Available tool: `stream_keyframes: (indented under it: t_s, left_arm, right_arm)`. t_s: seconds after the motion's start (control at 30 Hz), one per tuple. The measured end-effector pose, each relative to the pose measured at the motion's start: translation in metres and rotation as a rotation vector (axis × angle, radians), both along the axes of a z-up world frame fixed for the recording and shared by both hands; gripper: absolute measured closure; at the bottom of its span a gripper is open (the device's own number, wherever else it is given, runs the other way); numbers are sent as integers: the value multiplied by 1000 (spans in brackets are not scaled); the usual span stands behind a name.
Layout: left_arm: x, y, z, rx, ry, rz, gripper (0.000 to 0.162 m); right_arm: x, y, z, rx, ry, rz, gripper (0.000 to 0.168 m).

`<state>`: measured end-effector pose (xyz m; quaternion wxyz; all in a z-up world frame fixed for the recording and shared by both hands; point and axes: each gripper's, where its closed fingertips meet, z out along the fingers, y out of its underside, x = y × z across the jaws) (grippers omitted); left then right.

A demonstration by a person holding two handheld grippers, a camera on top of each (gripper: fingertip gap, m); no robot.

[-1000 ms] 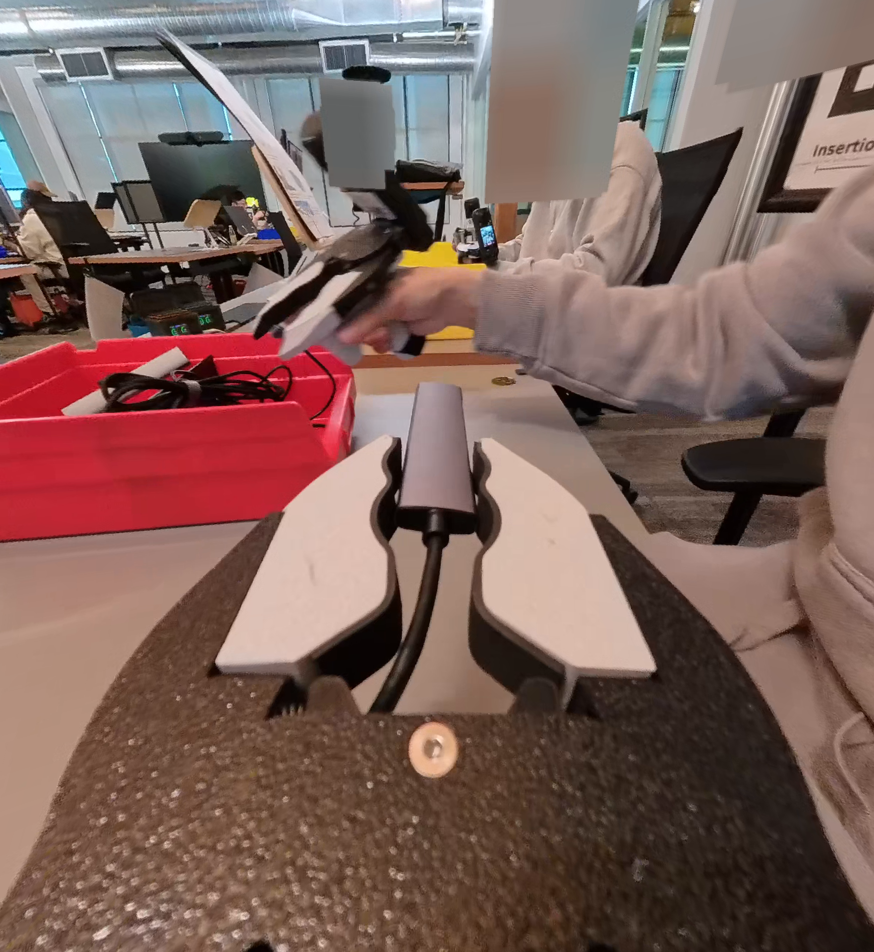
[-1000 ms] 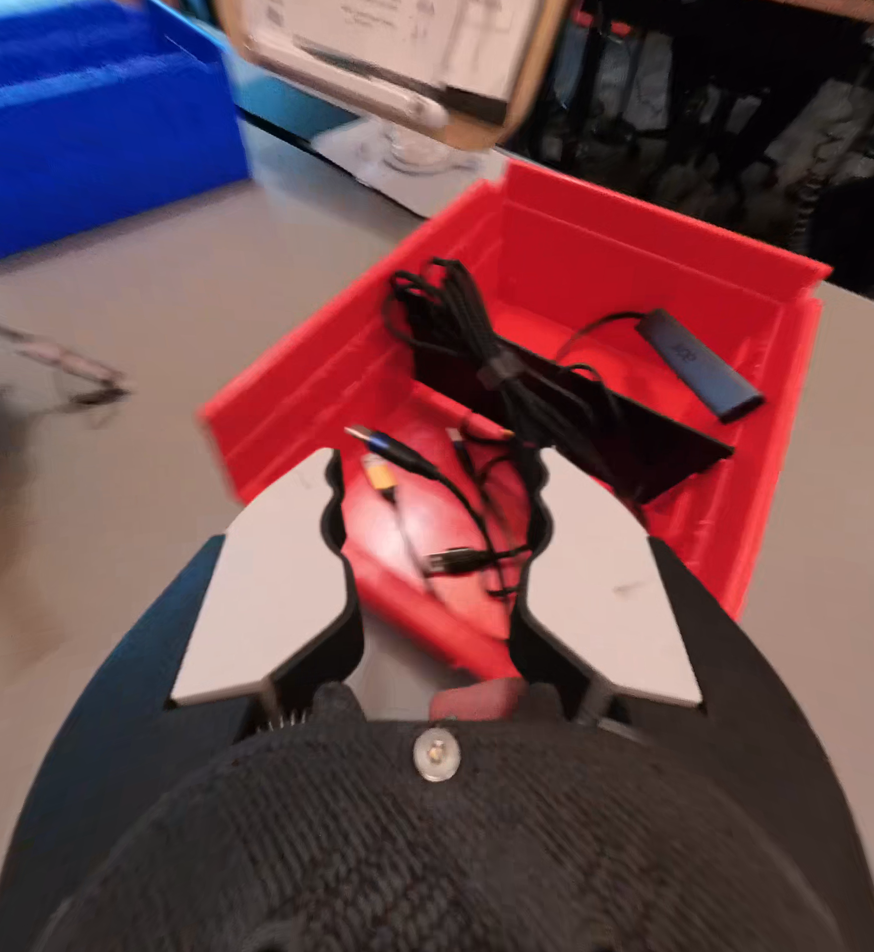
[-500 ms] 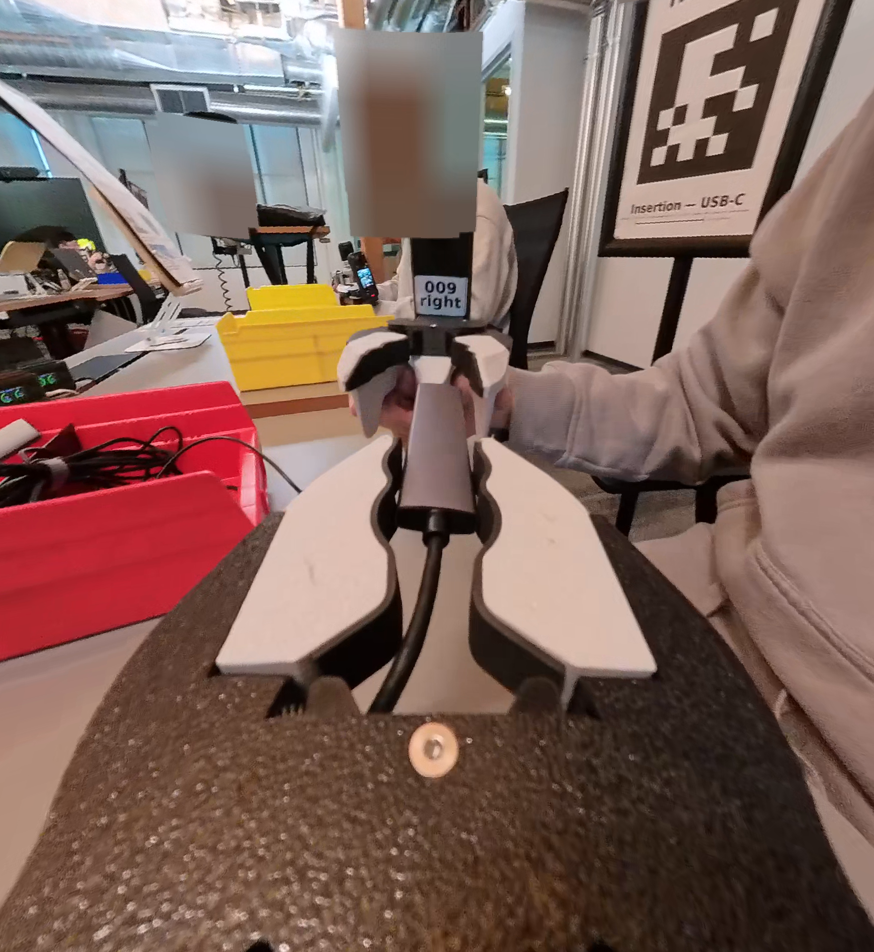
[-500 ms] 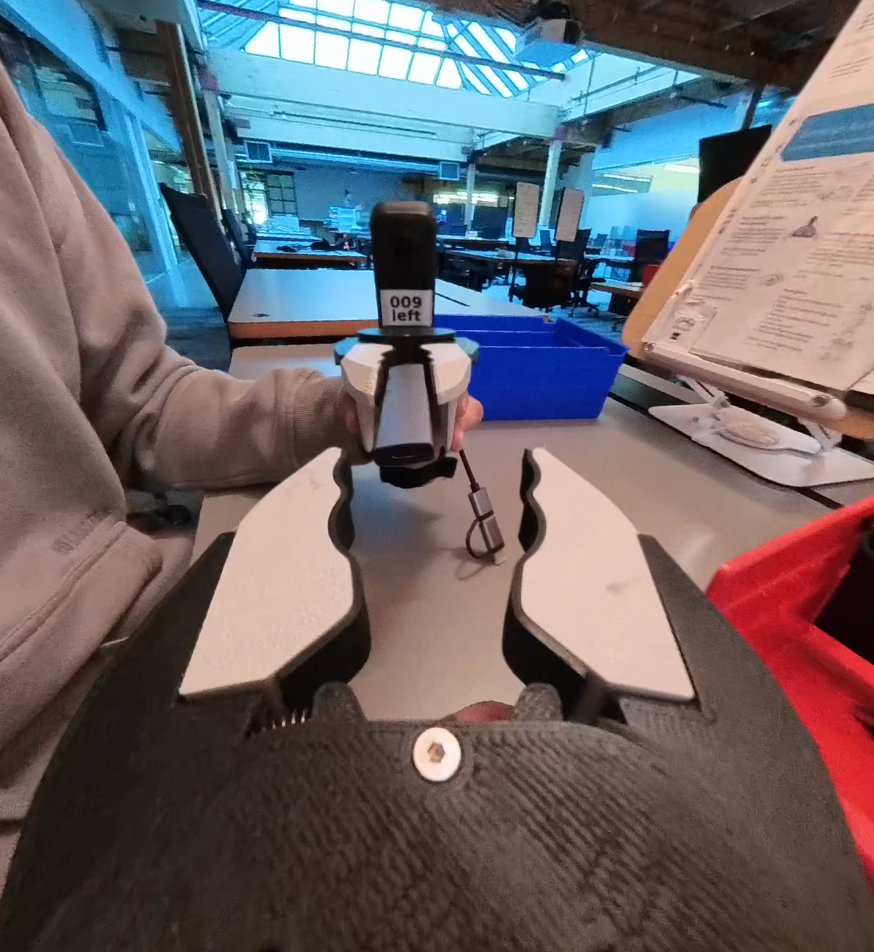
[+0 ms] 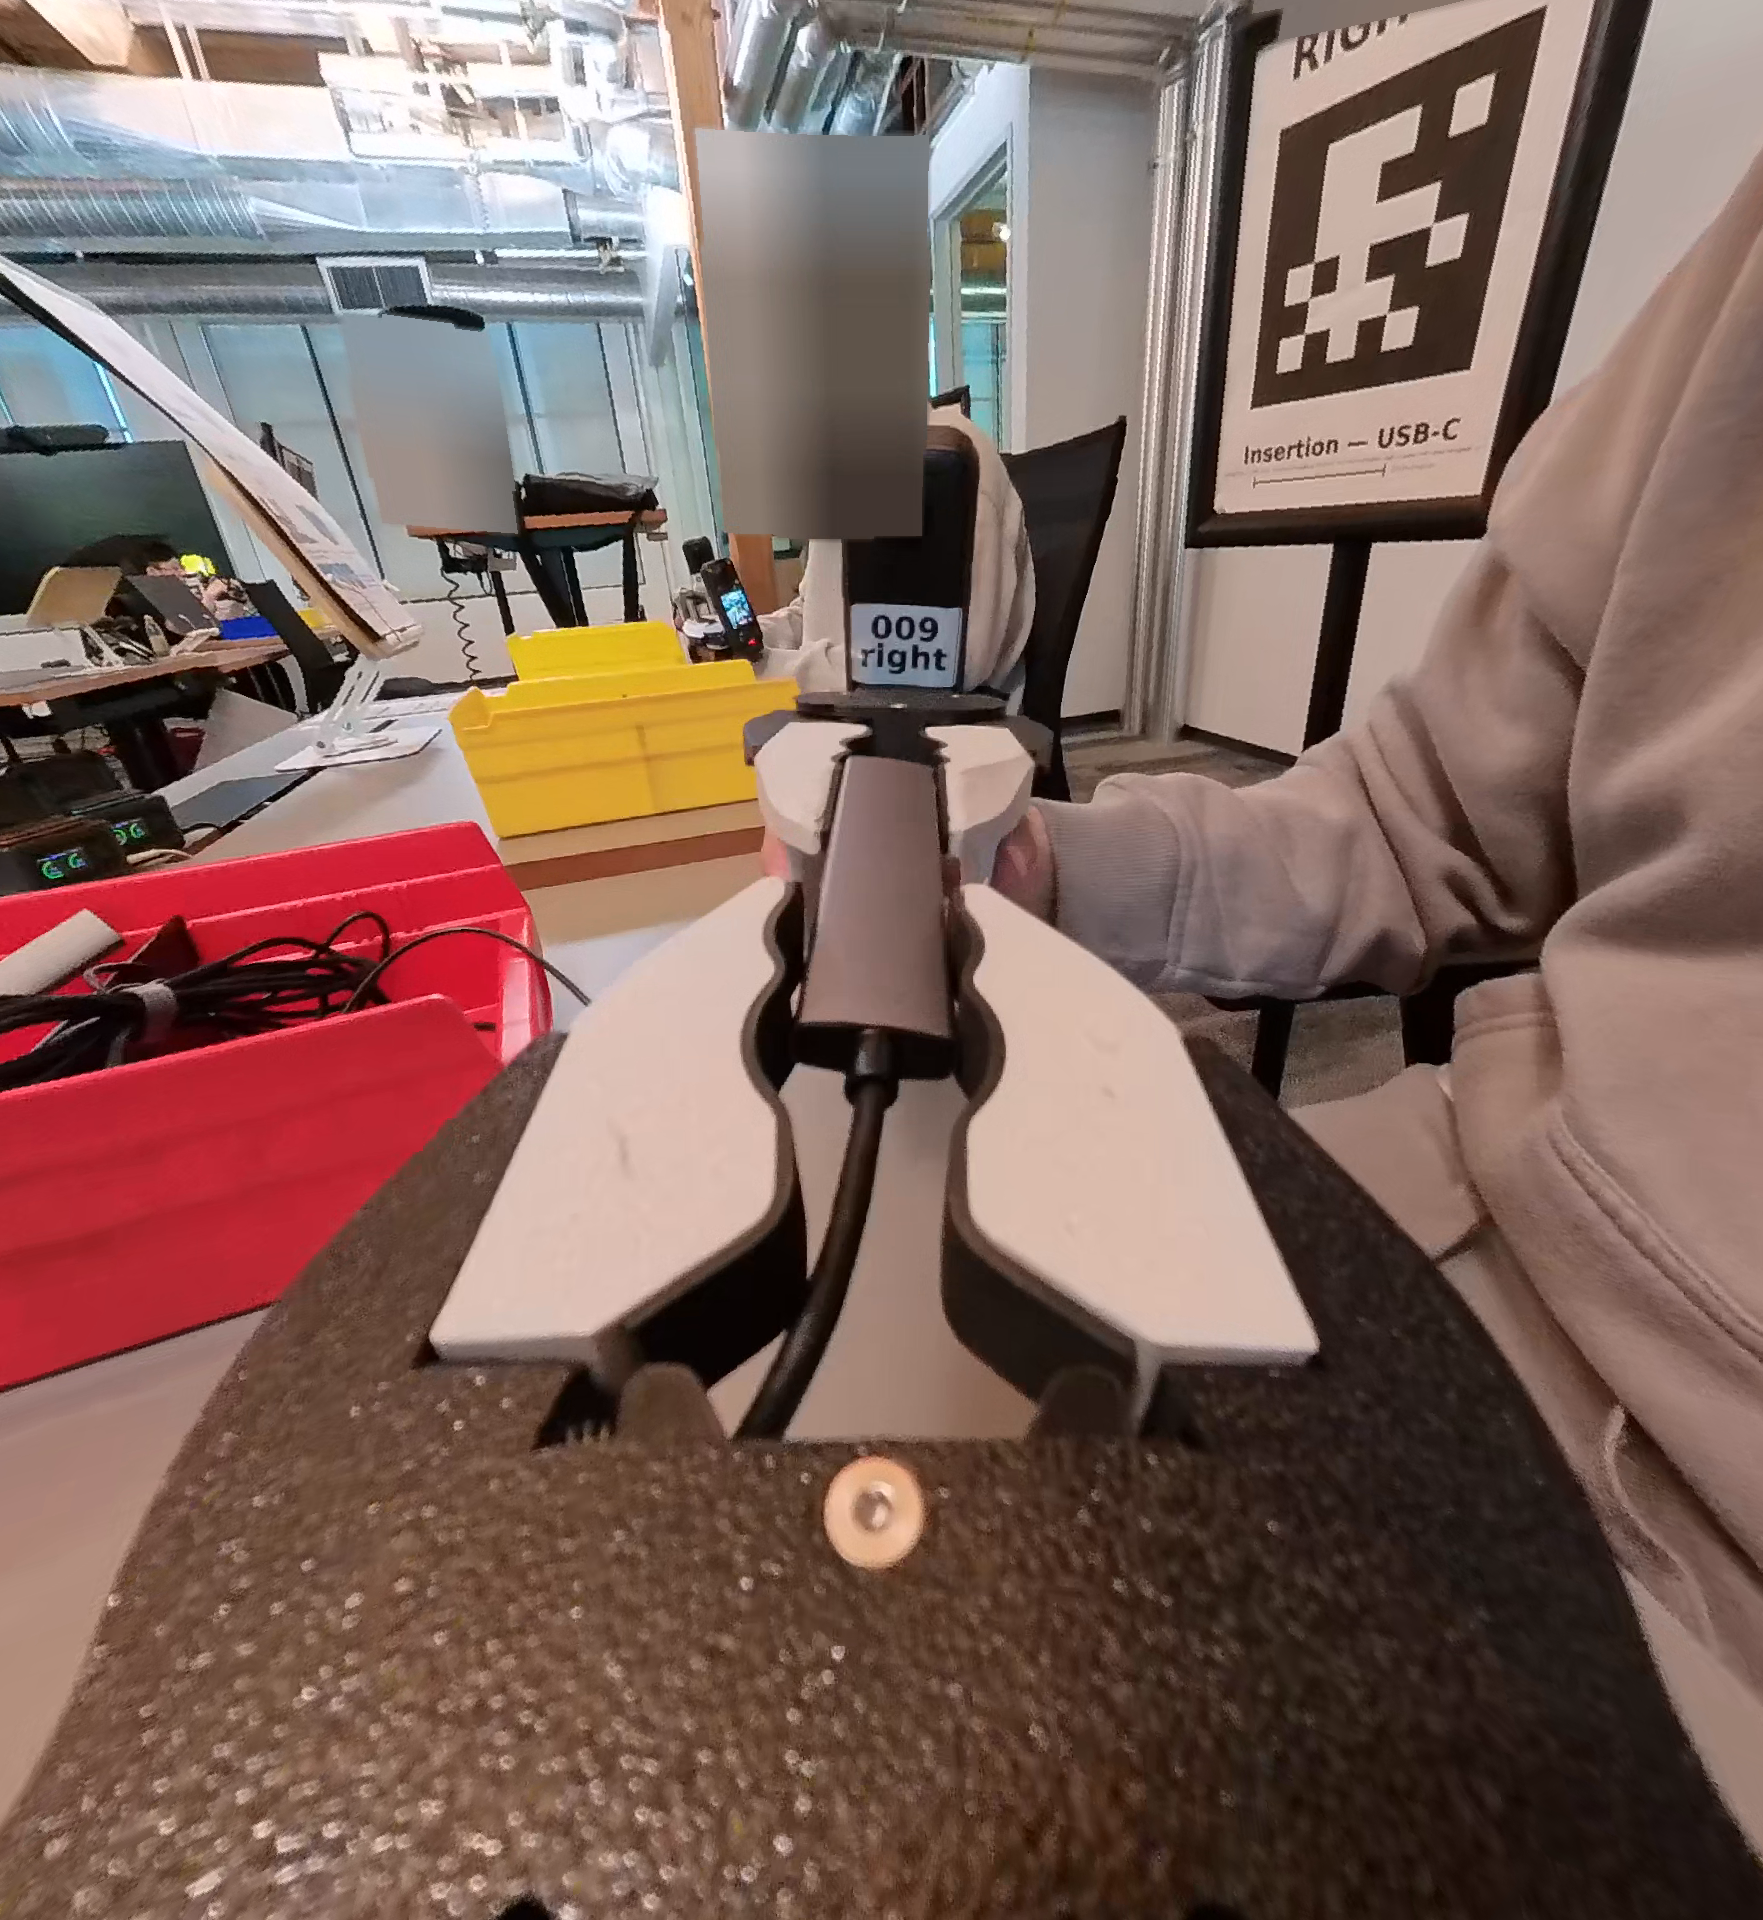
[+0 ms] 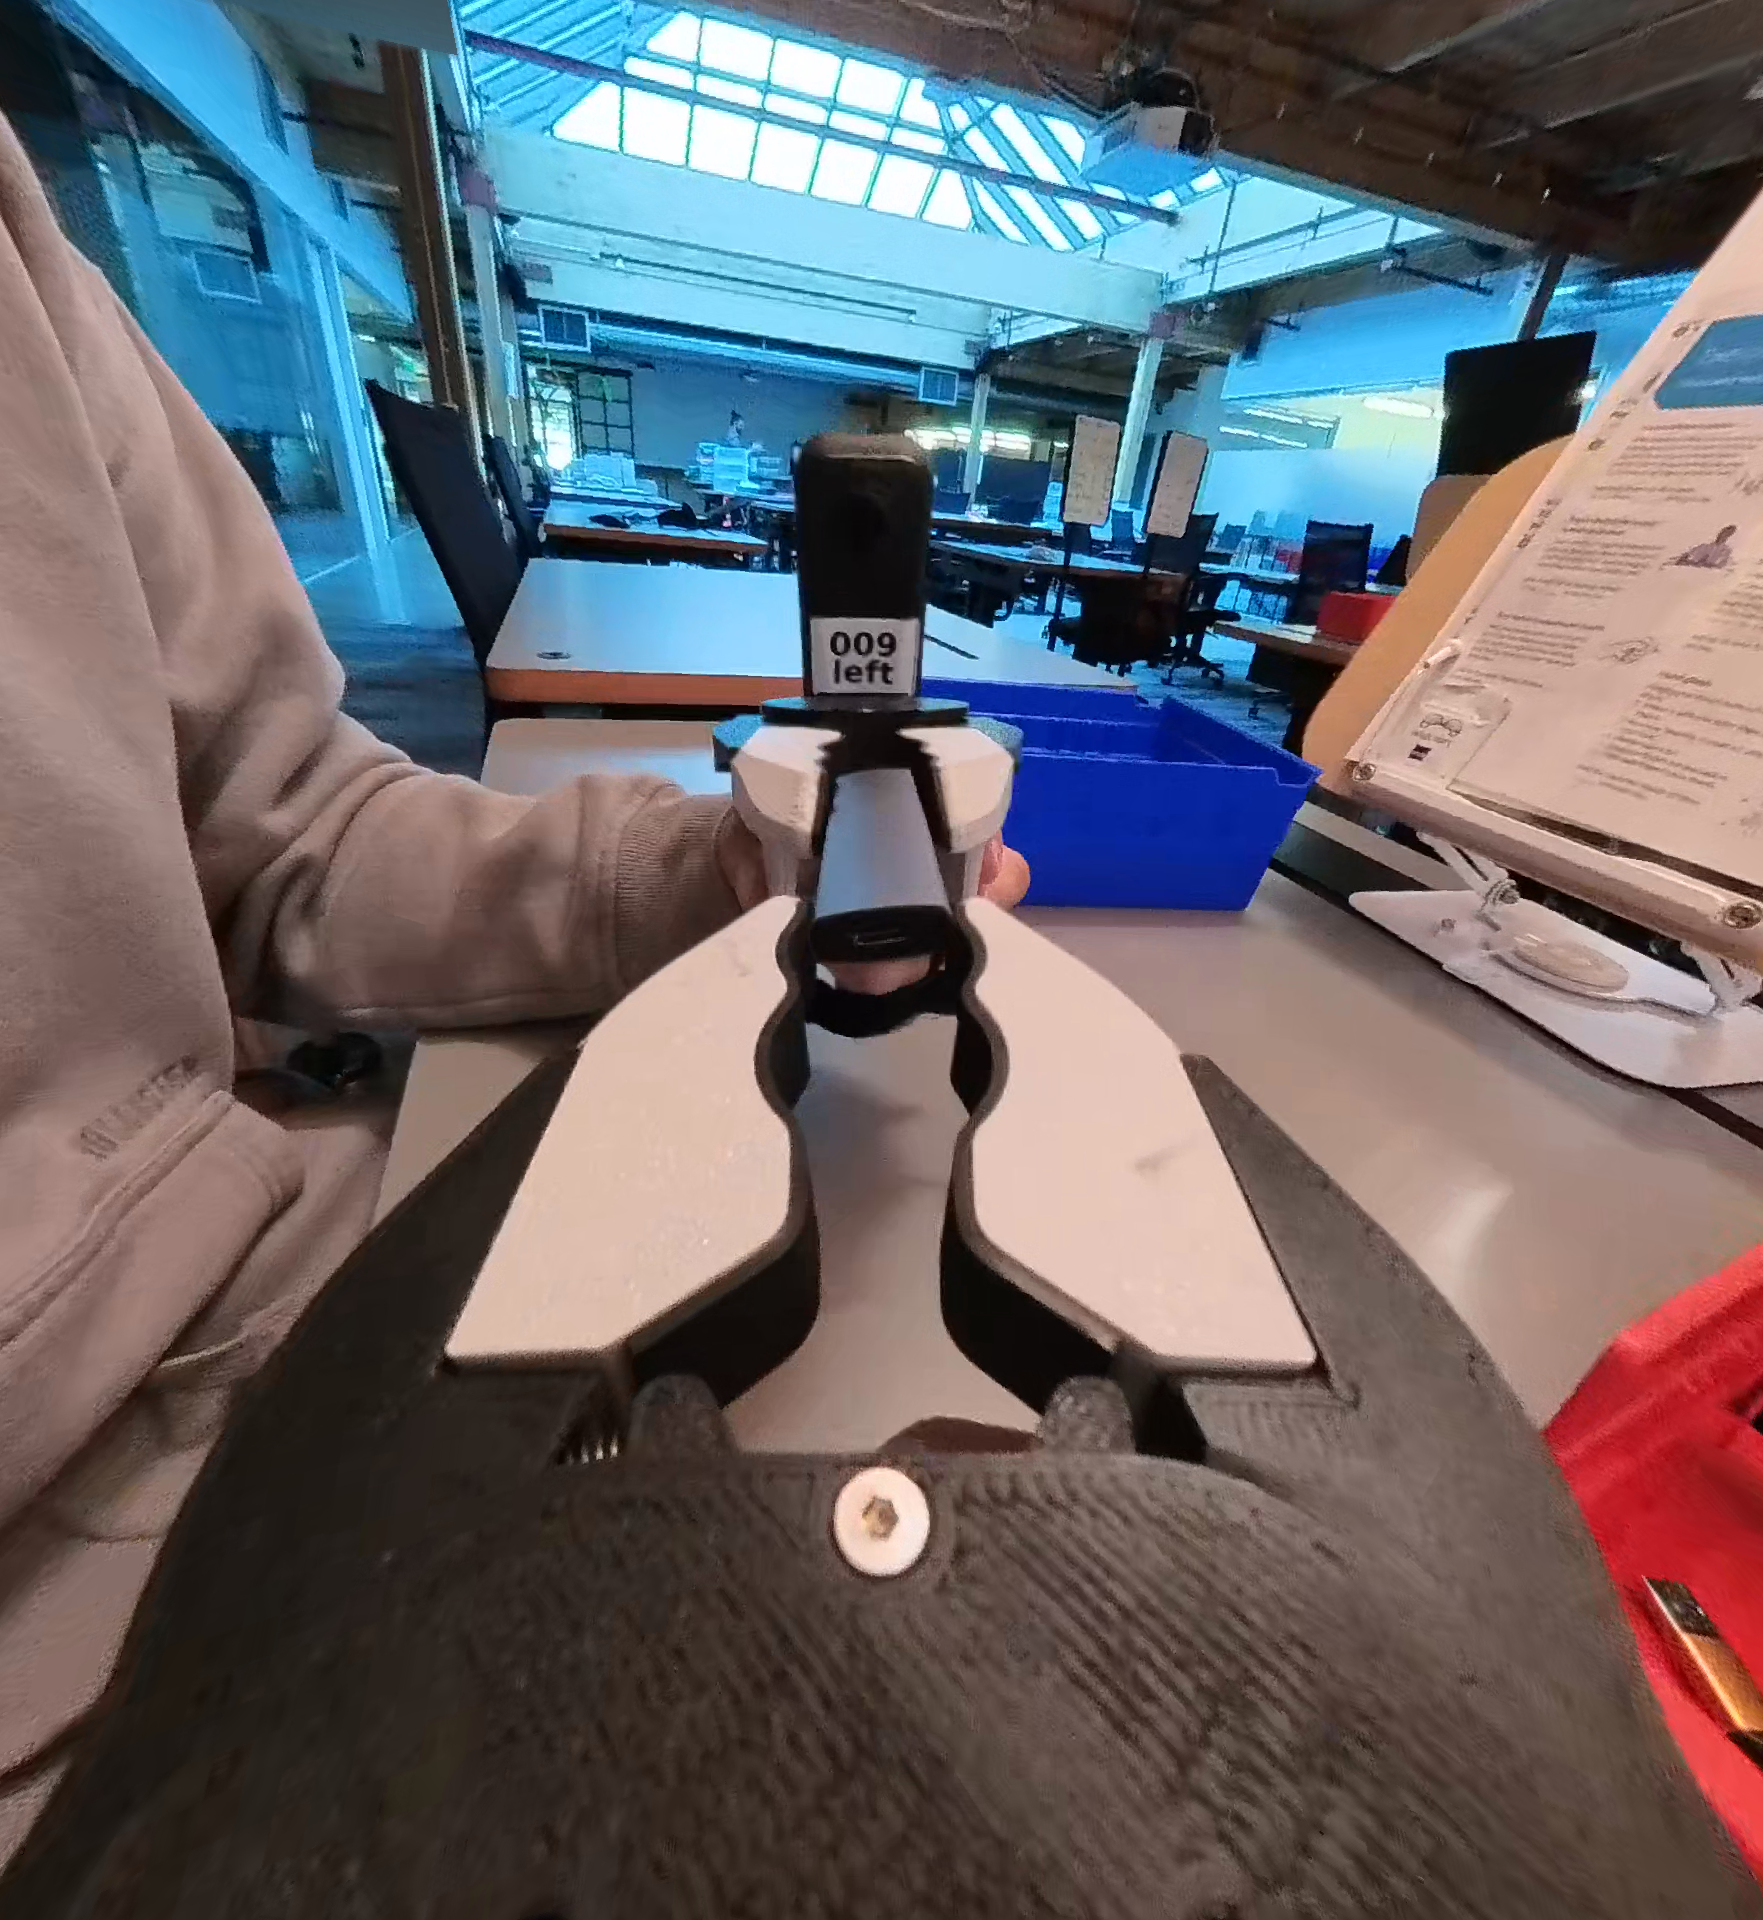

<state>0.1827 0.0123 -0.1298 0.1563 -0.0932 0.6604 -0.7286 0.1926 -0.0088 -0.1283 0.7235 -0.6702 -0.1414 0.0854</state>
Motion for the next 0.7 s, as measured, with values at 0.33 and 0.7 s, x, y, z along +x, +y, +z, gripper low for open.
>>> stream_keyframes:
  t_s: [0.33, 0.7]
  left_arm:
    - [14, 32, 46, -164, -106, 270, 83]
    - [32, 60, 30, -219, -35, 363, 89]
  right_arm:
    - [37, -31, 46, 88, 16, -111, 144]
    - [215, 9, 165, 141, 96, -324, 144]
